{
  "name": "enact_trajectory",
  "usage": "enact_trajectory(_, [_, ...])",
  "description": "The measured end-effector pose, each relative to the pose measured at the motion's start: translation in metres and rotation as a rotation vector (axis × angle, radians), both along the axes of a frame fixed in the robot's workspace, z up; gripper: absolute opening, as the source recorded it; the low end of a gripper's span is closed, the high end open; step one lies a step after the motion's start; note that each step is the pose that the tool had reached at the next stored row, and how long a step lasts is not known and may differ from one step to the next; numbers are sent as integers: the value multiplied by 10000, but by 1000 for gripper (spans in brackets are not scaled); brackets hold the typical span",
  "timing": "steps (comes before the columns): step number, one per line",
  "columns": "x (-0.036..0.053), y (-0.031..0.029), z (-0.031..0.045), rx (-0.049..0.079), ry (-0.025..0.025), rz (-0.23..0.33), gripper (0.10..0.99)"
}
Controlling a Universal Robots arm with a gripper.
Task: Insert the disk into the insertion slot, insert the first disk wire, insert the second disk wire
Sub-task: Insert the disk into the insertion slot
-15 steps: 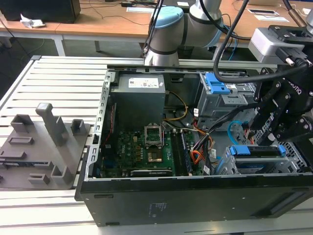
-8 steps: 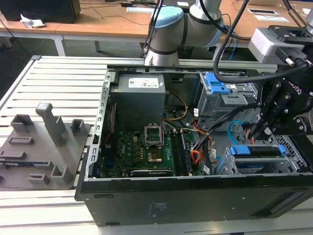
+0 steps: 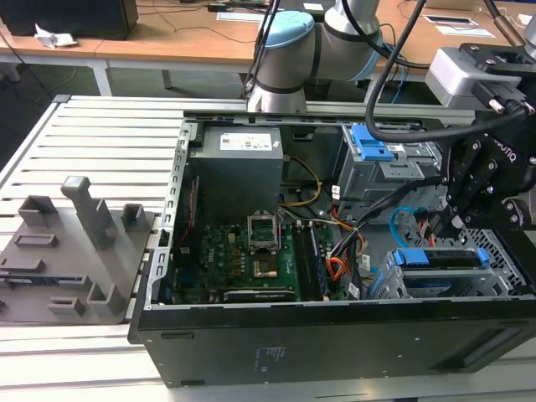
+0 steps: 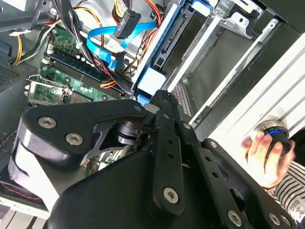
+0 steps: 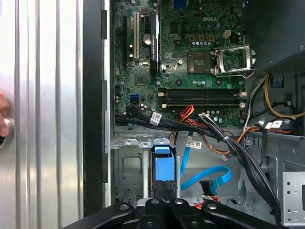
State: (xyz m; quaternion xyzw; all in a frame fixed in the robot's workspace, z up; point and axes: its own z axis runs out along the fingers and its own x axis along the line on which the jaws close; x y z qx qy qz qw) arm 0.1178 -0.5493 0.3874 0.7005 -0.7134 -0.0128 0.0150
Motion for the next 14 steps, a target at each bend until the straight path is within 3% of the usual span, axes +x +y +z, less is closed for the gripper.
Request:
enact_trajectory(10, [66, 7, -1, 2, 4, 1, 106])
enact_trajectory(14, [73, 7, -73, 1, 7, 0, 106])
